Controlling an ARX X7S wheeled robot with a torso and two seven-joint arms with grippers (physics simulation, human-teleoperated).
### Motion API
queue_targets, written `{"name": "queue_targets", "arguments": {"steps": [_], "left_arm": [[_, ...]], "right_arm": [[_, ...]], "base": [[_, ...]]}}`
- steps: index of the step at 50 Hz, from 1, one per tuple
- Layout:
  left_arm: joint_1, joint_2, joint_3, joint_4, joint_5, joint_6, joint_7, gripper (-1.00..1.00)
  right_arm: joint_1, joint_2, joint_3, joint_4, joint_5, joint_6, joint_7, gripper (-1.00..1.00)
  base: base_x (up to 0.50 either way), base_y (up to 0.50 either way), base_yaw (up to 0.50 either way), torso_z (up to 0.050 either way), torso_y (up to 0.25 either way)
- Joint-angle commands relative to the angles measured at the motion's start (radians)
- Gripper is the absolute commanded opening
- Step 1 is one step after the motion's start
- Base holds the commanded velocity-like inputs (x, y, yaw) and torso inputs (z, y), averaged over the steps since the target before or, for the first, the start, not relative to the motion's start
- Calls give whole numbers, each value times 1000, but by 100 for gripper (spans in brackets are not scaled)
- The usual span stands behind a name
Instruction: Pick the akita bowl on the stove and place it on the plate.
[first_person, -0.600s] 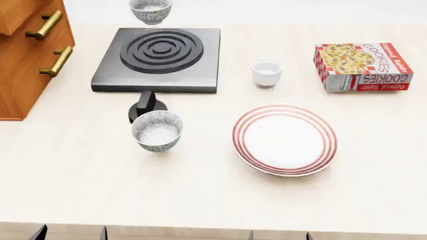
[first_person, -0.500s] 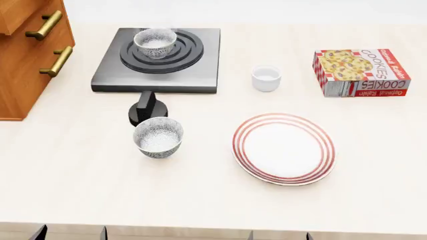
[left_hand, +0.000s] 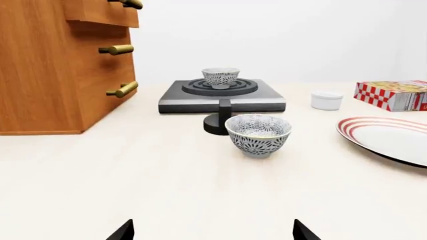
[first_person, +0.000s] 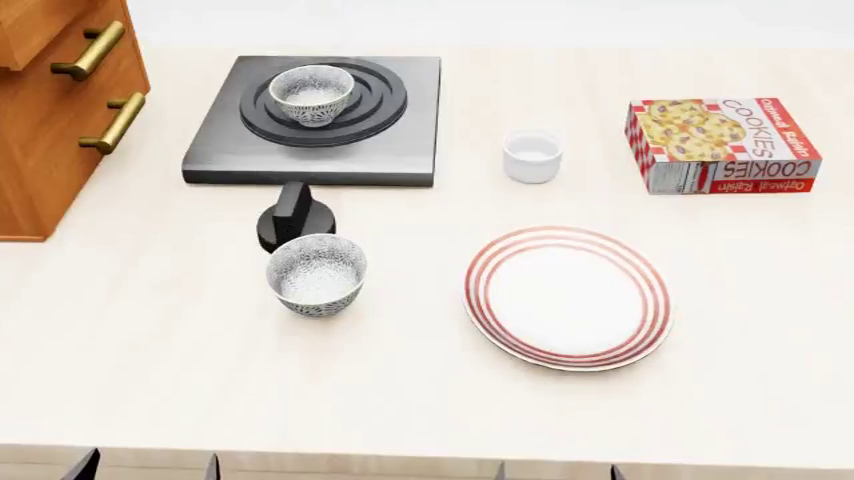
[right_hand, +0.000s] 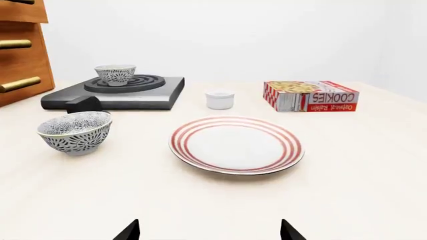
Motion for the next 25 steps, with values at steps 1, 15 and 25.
{"name": "queue_targets", "arguments": {"steps": [1,15,25], "left_arm": [[0,-17,20,-7,-18,11,-17,100],[-8,-31,38,-18,-32,16,-35,100],[-5,-43,51,-18,-40,19,-50,100]], "right_arm": [[6,21,-30,-4,7,18,17,100],[245,2,-114,-300,52,431,-3,100],[724,-45,-78,-487,188,936,110,100]], "base": [[0,0,0,0,0],[0,0,0,0,0],[0,0,0,0,0]]}}
